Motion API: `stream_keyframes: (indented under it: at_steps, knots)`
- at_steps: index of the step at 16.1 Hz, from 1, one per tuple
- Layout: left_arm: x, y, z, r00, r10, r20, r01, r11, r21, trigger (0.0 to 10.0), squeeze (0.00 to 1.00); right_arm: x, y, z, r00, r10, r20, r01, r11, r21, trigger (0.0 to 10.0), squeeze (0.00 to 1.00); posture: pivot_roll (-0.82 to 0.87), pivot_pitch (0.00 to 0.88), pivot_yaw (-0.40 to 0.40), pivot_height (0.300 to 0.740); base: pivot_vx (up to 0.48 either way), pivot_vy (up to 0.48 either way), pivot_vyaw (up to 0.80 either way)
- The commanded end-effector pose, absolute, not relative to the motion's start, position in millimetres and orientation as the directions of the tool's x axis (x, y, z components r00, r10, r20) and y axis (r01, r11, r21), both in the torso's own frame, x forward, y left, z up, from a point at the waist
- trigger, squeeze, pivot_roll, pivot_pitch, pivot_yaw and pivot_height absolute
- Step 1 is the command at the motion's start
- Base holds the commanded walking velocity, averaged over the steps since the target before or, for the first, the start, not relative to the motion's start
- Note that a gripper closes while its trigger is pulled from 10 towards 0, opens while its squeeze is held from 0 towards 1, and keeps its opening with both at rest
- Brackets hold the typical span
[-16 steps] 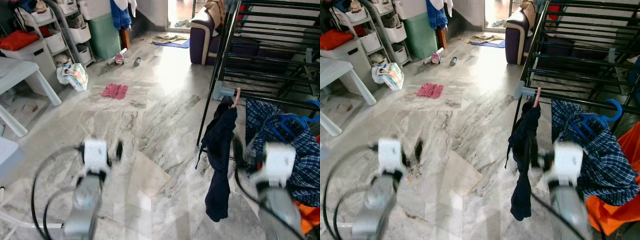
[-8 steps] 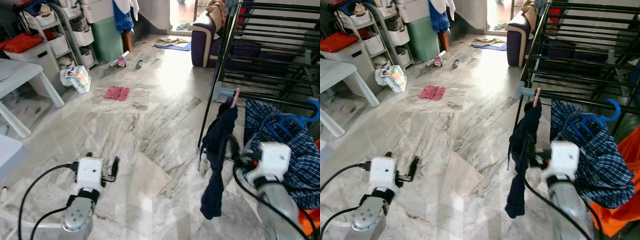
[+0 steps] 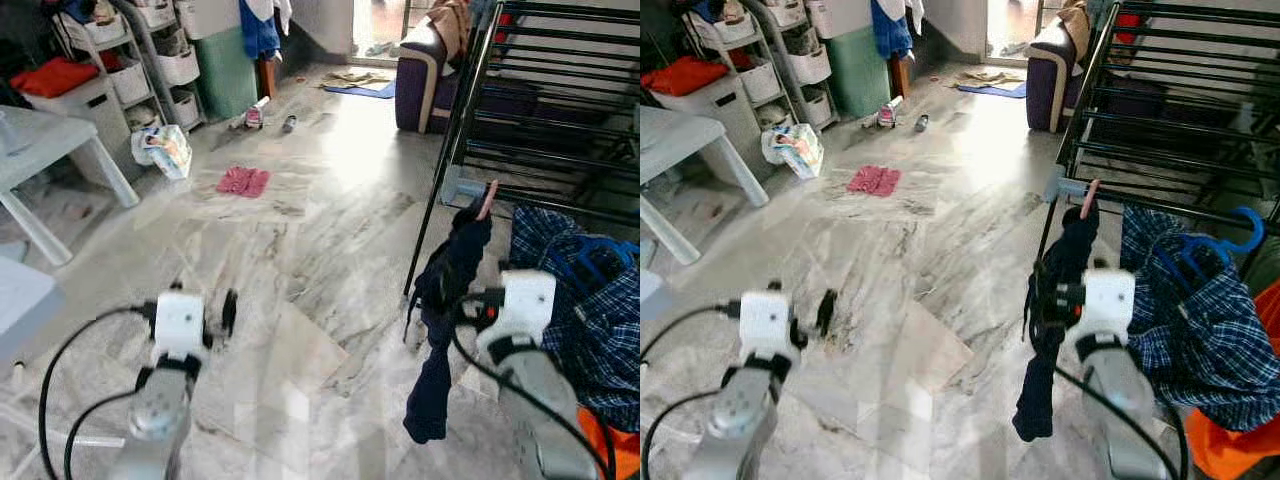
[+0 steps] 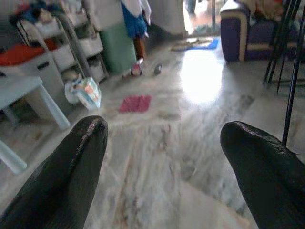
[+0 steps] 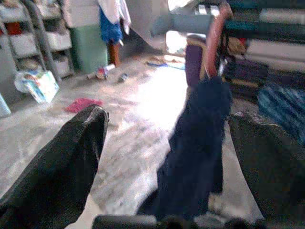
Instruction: Hang hanger
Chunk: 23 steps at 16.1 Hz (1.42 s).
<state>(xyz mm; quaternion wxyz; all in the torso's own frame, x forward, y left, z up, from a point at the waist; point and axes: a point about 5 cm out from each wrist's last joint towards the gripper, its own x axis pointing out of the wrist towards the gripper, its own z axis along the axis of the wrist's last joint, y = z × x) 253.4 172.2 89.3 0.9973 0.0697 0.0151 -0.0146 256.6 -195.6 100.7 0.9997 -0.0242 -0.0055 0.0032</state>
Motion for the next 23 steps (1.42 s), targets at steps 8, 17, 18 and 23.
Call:
stream_keyframes:
  at_steps: [8, 17, 18, 23]
  knots:
    - [266.2, 163.9, 86.5, 0.994, -0.102, -0.050, 0.105, 0.991, 0.077, 10.0, 0.00, 248.6, -205.4, 98.2, 0.995, -0.093, -0.021, 0.091, 0.992, -0.091, 10.0, 0.00, -0.10, 0.000, 0.068, 0.740, 0.000, 0.105, -0.05]
    - [272.4, 155.2, 85.0, 0.994, -0.105, -0.032, 0.107, 0.992, 0.074, 10.0, 0.00, 253.8, -193.1, 94.7, 0.996, -0.088, -0.020, 0.086, 0.994, -0.074, 10.0, 0.00, -0.10, 0.000, 0.083, 0.740, 0.000, 0.446, -0.40]
    - [273.9, 154.3, 85.5, 0.993, -0.112, -0.030, 0.114, 0.990, 0.082, 10.0, 0.00, 253.8, -194.4, 94.7, 0.995, -0.102, -0.017, 0.100, 0.992, -0.075, 10.0, 0.00, -0.10, 0.000, 0.088, 0.740, 0.000, 0.424, -0.44]
    - [279.1, 145.4, 87.7, 0.989, -0.147, -0.023, 0.148, 0.986, 0.077, 10.0, 0.00, 254.0, -197.6, 93.4, 0.989, -0.150, -0.014, 0.149, 0.986, -0.079, 10.0, 0.00, -0.11, 0.000, 0.098, 0.740, 0.000, 0.000, -0.74]
